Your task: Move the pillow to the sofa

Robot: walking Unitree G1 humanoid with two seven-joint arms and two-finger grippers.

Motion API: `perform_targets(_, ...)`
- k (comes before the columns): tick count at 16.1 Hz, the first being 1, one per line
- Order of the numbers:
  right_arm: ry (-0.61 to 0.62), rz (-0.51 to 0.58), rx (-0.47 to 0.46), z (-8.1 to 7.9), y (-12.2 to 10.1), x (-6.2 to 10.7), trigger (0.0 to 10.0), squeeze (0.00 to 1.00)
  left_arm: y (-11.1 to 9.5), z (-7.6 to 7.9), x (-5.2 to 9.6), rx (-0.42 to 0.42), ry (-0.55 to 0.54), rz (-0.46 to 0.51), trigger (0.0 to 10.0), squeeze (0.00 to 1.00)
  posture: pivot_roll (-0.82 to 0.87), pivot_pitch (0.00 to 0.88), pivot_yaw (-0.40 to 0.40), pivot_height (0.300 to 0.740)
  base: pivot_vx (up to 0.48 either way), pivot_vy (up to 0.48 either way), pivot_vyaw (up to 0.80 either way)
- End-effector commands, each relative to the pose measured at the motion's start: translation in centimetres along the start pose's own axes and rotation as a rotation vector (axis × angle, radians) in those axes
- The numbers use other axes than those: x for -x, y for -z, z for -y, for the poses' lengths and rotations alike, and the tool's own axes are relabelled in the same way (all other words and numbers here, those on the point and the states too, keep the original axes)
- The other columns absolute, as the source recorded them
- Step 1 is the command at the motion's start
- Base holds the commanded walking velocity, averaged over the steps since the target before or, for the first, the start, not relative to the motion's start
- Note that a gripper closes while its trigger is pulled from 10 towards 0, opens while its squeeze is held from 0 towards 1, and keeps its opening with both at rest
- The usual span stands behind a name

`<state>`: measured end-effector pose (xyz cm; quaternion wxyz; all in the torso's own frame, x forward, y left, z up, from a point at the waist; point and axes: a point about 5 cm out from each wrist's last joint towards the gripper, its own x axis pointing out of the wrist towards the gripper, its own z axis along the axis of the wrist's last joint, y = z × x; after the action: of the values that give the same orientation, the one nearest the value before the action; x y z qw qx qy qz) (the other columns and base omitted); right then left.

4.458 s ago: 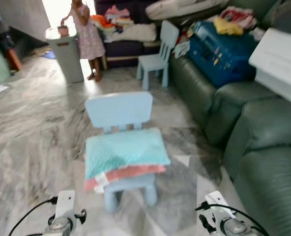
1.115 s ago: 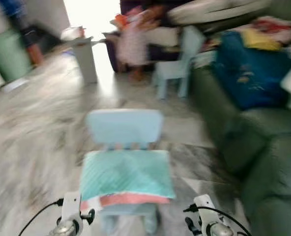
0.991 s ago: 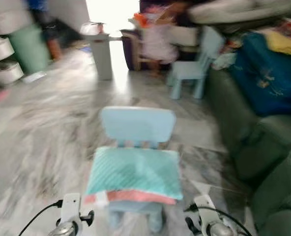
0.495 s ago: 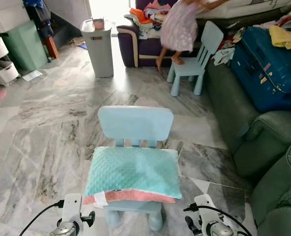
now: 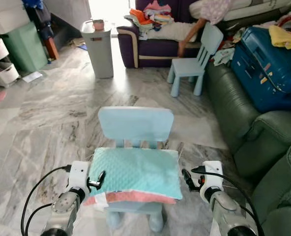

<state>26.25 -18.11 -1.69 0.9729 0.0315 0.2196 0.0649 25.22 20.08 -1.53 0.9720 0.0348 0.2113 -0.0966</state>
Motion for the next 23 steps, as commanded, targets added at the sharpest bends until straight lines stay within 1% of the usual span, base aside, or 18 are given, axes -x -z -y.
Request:
perform_targets(1,-0.005,0.06,-0.025,0.4,-0.6,0.7,10.0,0.0,-0.4,0.3,1.3,-0.049,0.042,0.075,10.0,0.0,-0.11,0.0,0.008,0.74,0.0,0.0,0.0)
perform_targets(2,-0.011,0.104,-0.056,0.6,-1.2,1.4,10.0,0.0,-0.5,0.4,2.4,-0.077,0.055,0.122,10.0,0.0,-0.12,0.0,0.01,0.74,0.0,0.0,0.0)
perform_targets(3,-0.022,0.144,-0.046,0.6,-1.9,2.1,10.0,0.0,-0.7,0.5,3.2,-0.087,0.05,0.158,10.0,0.0,-0.12,0.0,0.01,0.74,0.0,0.0,0.0)
perform_targets(4,-0.033,0.17,-0.035,0.5,-2.5,2.5,10.0,0.0,-0.9,0.7,3.6,-0.088,0.047,0.182,10.0,0.0,-0.12,0.0,0.011,0.74,0.0,0.0,0.0)
perform_targets(5,-0.034,0.21,0.017,0.5,-3.2,3.1,10.0,0.0,-1.3,0.7,4.0,-0.092,0.034,0.216,10.0,0.0,-0.13,0.0,0.009,0.74,0.0,0.0,0.0)
perform_targets(6,-0.065,0.256,0.001,0.4,-4.4,3.9,10.0,0.0,-1.8,0.8,4.4,-0.074,-0.004,0.254,10.0,0.0,-0.13,0.0,0.009,0.74,0.0,0.0,0.0)
perform_targets(8,-0.047,0.277,0.095,0.9,-5.3,4.4,10.0,0.0,-2.3,0.8,4.7,-0.048,-0.048,0.281,10.0,0.0,-0.14,0.0,0.006,0.74,0.0,0.0,0.0)
perform_targets(9,-0.038,0.261,0.098,1.2,-6.0,5.1,10.0,0.0,-2.8,0.7,5.0,-0.041,-0.085,0.276,10.0,0.0,-0.15,0.0,0.003,0.74,0.0,0.0,0.0)
perform_targets(10,-0.023,0.25,0.105,1.4,-6.1,5.1,10.0,0.0,-3.0,0.5,4.9,-0.037,-0.088,0.281,10.0,0.0,-0.15,0.0,0.004,0.74,0.0,0.0,0.0)
perform_targets(11,-0.011,0.238,0.072,1.5,-6.6,5.1,10.0,0.0,-3.7,0.4,4.6,-0.019,-0.058,0.306,10.0,0.0,-0.15,0.0,0.005,0.74,0.0,0.0,0.0)
perform_targets(13,-0.031,0.247,0.062,0.8,-7.6,4.8,10.0,0.0,-4.4,0.1,4.1,-0.019,-0.076,0.306,10.0,0.0,-0.16,0.0,0.013,0.74,0.0,0.0,0.0)
perform_targets(15,-0.007,0.259,0.098,0.3,-8.2,4.6,10.0,0.0,-4.7,0.2,3.8,-0.005,-0.072,0.302,10.0,0.0,-0.16,0.0,0.019,0.74,0.0,0.0,0.0)
perform_targets(16,-0.017,0.263,0.065,0.0,-8.4,4.7,10.0,0.0,-4.7,0.4,3.8,-0.006,-0.069,0.299,10.0,0.0,-0.16,0.0,0.019,0.74,0.0,0.0,0.0)
perform_targets(18,-0.053,0.274,0.012,-0.1,-8.6,4.7,10.0,0.0,-4.7,0.4,3.7,0.001,-0.069,0.298,10.0,0.0,-0.16,0.0,0.019,0.74,0.0,0.0,0.0)
perform_targets(19,-0.05,0.289,-0.022,0.0,-9.0,4.7,10.0,0.0,-4.8,0.3,3.7,0.003,-0.075,0.299,10.0,0.0,-0.15,0.0,0.017,0.74,0.0,0.0,0.0)
perform_targets(23,-0.047,0.3,-0.047,0.0,-9.5,4.6,10.0,0.0,-5.0,0.0,3.6,0.01,-0.085,0.295,10.0,0.0,-0.16,0.0,0.016,0.74,0.0,0.0,0.0)
